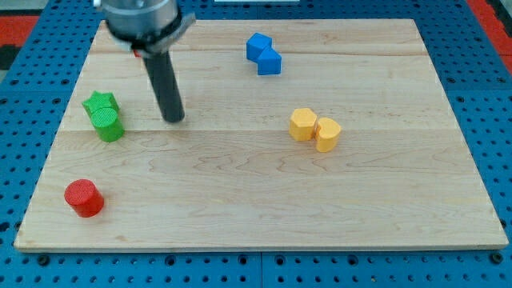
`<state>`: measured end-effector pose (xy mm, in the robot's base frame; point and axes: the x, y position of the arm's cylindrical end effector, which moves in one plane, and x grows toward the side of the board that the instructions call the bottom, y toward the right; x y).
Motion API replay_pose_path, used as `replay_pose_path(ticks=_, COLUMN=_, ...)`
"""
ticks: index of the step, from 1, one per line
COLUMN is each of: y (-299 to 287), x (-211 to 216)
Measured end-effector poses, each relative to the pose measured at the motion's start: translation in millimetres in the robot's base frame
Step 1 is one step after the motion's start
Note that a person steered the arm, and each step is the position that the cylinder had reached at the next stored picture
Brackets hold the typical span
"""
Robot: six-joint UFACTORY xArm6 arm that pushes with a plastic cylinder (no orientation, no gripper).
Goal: Slide the red star diagonally to the green star
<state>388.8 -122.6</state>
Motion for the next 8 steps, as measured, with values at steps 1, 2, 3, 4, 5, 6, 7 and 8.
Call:
replay_pose_path(ticks=1, y=24.0, x=-76.0)
replay_pose_path(ticks=2, y=29.5, x=-83.4)
replay_pose_path(ticks=3, y=29.5, x=-87.9)
replay_pose_path(ticks=4, y=33.8, x=-115.5)
replay_pose_path(ticks=5, y=30.3, x=-125.6)
replay_pose_path(ticks=6, y=22.6, x=-166.0)
replay_pose_path(ticks=7, y=-5.7, x=-183.7)
replay_pose_path(ticks=8, y=-50.5, x=-175.7)
